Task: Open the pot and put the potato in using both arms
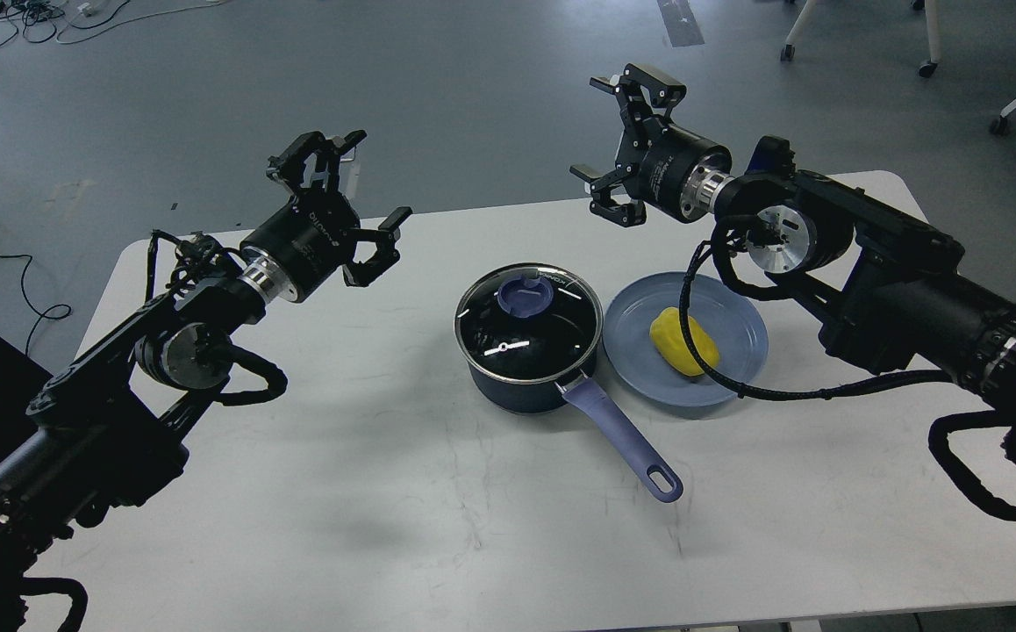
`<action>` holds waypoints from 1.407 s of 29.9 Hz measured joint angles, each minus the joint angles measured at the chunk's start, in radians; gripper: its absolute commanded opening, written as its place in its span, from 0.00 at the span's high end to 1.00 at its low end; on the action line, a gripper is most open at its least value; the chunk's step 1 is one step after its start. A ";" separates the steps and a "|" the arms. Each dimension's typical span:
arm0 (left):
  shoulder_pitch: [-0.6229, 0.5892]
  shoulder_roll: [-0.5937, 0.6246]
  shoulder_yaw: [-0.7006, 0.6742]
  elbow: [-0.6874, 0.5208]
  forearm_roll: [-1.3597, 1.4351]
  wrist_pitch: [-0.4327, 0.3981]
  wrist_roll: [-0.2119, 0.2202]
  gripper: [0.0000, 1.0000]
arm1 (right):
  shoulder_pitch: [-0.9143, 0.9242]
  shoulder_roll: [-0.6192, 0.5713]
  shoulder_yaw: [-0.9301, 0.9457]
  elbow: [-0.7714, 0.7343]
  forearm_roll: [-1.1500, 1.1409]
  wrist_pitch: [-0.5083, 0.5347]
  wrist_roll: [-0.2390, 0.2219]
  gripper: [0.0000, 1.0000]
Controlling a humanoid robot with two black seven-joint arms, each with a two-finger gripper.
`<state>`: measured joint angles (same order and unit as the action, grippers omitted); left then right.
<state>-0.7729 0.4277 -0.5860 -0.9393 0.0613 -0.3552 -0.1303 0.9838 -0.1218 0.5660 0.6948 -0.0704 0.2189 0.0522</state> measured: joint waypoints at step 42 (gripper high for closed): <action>0.006 -0.079 -0.035 0.051 -0.027 0.075 -0.008 0.01 | 0.007 0.010 -0.069 0.002 -0.004 -0.015 0.089 0.00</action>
<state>-0.7671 0.3487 -0.6207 -0.8881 0.0348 -0.2801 -0.1384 0.9907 -0.1114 0.4970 0.6964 -0.0741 0.2038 0.1412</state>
